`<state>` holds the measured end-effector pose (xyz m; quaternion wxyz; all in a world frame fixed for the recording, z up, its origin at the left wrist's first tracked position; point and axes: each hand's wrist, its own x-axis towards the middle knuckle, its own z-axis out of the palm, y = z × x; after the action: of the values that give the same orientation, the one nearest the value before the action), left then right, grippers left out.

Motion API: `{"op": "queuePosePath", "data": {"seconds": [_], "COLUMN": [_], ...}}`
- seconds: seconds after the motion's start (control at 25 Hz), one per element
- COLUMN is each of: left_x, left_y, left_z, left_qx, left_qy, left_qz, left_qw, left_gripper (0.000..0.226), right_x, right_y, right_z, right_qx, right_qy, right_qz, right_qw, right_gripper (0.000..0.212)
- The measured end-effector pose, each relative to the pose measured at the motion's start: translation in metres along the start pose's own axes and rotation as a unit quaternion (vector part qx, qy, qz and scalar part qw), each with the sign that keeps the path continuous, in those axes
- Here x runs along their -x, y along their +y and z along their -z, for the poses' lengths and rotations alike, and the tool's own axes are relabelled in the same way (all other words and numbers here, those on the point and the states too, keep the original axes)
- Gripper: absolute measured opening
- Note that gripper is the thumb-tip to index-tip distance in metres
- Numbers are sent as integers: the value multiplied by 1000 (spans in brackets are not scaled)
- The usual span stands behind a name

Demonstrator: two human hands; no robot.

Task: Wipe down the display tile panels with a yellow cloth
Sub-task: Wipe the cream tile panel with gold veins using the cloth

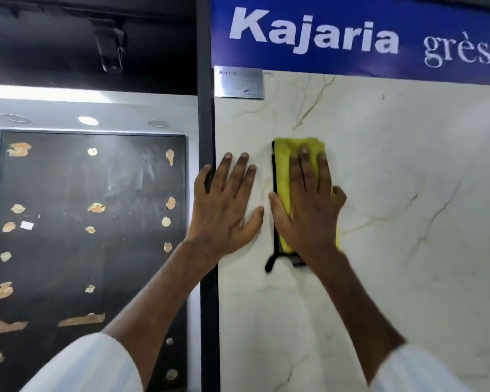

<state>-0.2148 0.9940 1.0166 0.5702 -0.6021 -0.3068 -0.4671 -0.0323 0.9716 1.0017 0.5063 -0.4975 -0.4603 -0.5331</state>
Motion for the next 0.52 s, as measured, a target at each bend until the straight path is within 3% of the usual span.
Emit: {"op": "queuePosePath", "data": {"seconds": [0.16, 0.32, 0.52], "left_x": [-5, -29, -29], "left_y": [0, 4, 3], "left_z": [0, -1, -7], "left_qx": [-2, -15, -17], "left_qy": [9, 6, -31], "left_qz": [-7, 14, 12], "left_qw": [1000, 1000, 999], "left_gripper": [73, 73, 78], "right_x": [40, -76, -199], "right_y": [1, -4, -7], "right_z": [6, -9, -13], "right_qx": [-22, -25, -48], "right_qy": [-23, -20, -73], "right_qz": [3, 1, 18], "right_qw": [999, 999, 996], "right_gripper": [76, 77, 80]}}
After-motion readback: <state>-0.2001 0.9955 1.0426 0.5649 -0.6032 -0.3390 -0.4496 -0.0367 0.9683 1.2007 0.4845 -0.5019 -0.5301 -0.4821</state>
